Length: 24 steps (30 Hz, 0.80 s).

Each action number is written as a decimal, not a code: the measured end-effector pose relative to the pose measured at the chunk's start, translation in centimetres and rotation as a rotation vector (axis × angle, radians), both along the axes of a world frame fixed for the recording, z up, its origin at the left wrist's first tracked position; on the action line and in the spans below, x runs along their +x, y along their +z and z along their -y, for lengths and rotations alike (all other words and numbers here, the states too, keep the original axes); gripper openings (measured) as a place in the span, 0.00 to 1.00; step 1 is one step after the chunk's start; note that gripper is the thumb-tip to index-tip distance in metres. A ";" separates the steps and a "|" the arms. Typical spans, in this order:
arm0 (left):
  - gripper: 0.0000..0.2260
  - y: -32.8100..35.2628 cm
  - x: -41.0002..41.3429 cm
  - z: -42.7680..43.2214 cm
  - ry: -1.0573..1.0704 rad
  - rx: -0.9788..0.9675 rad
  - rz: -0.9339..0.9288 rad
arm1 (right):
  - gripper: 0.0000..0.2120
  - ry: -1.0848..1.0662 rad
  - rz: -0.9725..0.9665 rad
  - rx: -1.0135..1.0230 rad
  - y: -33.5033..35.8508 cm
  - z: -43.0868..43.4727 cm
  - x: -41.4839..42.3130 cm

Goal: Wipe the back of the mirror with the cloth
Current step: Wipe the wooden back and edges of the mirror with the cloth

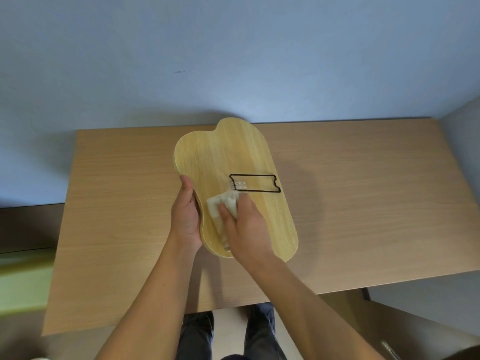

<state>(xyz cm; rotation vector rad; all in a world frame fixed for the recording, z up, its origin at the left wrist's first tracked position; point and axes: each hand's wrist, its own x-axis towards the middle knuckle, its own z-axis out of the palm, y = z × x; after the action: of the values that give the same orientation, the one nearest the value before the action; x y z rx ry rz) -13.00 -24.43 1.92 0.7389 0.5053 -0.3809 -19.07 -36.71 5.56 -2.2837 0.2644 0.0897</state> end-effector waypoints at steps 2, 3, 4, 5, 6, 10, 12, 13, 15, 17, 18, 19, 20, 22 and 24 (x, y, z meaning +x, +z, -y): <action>0.26 0.0 -0.1 0.1 0.000 0.033 -0.005 | 0.16 -0.023 -0.049 -0.053 -1.0 0.9 0.1; 0.25 0.0 -0.1 0.1 0.002 0.055 -0.005 | 0.16 -0.060 -0.083 -0.055 -1.7 2.0 0.2; 0.24 0.0 -0.2 0.1 0.004 0.075 -0.008 | 0.16 -0.106 -0.112 -0.062 -2.3 3.3 0.2; 0.24 0.0 -0.3 0.1 0.006 0.089 -0.011 | 0.16 -0.158 -0.138 -0.077 -3.0 4.6 0.2; 0.23 0.0 -0.4 0.1 0.007 0.093 -0.011 | 0.15 -0.209 -0.159 -0.097 -3.9 6.2 0.2; 0.26 0.0 -0.4 0.2 0.002 0.072 0.003 | 0.16 -0.335 -0.241 -0.141 -6.6 12.3 0.1; 0.26 0.2 -0.3 0.3 0.003 0.069 -0.010 | 0.14 -0.382 -0.278 -0.147 -6.9 14.2 0.1; 0.25 0.2 -0.4 0.3 0.001 0.069 -0.011 | 0.13 -0.398 -0.276 -0.145 -6.6 14.5 0.2; 0.24 0.4 -0.4 0.3 -0.005 0.076 -0.009 | 0.12 -0.398 -0.208 -0.116 -5.3 13.2 0.4; 0.24 0.3 -0.4 0.3 0.003 0.094 -0.020 | 0.11 -0.332 -0.123 -0.065 -3.0 9.6 0.5; 0.24 0.2 -0.3 0.3 0.010 0.099 -0.022 | 0.11 -0.279 -0.096 -0.008 -1.8 7.2 0.4; 0.26 0.1 -0.2 0.3 0.013 0.094 -0.024 | 0.11 -0.206 -0.084 0.063 -0.8 4.6 0.2; 0.27 0.1 -0.2 0.2 0.008 0.075 -0.033 | 0.11 -0.127 -0.072 0.103 0.0 2.3 -0.1; 0.31 0.2 -0.2 0.1 -0.003 0.033 -0.063 | 0.11 0.001 -0.031 0.060 0.7 -0.9 -0.5; 0.31 0.1 -0.2 0.0 -0.009 0.041 -0.059 | 0.14 0.009 -0.020 0.027 0.3 -1.4 -0.5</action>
<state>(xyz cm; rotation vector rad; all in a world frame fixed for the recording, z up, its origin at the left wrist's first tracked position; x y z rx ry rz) -13.18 -24.44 2.05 0.7715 0.5663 -0.4027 -19.53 -35.27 5.87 -2.2579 0.2612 0.1202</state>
